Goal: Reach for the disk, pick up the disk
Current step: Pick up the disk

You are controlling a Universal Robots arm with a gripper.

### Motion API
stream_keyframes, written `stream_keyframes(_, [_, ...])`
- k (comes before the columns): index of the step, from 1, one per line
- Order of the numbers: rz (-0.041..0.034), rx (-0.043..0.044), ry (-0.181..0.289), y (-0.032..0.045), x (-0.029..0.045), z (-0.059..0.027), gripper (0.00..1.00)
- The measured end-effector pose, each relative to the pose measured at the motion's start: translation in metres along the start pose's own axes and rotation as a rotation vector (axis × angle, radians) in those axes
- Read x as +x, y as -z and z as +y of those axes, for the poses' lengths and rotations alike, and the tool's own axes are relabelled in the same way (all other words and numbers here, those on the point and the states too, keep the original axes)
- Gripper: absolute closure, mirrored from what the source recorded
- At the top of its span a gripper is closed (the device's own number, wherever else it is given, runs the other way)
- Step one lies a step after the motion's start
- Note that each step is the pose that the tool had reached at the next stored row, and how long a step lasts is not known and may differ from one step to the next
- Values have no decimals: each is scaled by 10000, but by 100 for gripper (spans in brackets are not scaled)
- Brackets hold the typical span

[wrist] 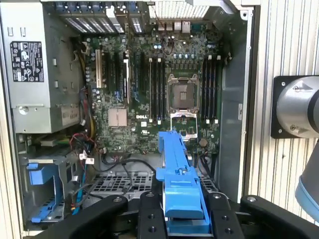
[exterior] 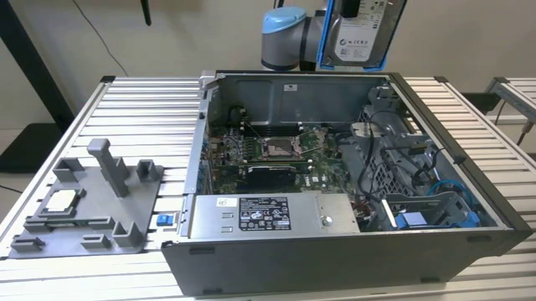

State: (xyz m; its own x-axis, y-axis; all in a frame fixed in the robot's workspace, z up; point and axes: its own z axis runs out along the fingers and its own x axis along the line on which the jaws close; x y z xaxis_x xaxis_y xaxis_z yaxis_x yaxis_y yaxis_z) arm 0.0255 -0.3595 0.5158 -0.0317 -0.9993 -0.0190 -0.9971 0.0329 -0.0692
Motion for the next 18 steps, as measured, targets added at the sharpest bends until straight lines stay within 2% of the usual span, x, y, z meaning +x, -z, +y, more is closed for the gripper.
stream_keyframes(18, [0,0,0,-40,-18,-575,100])
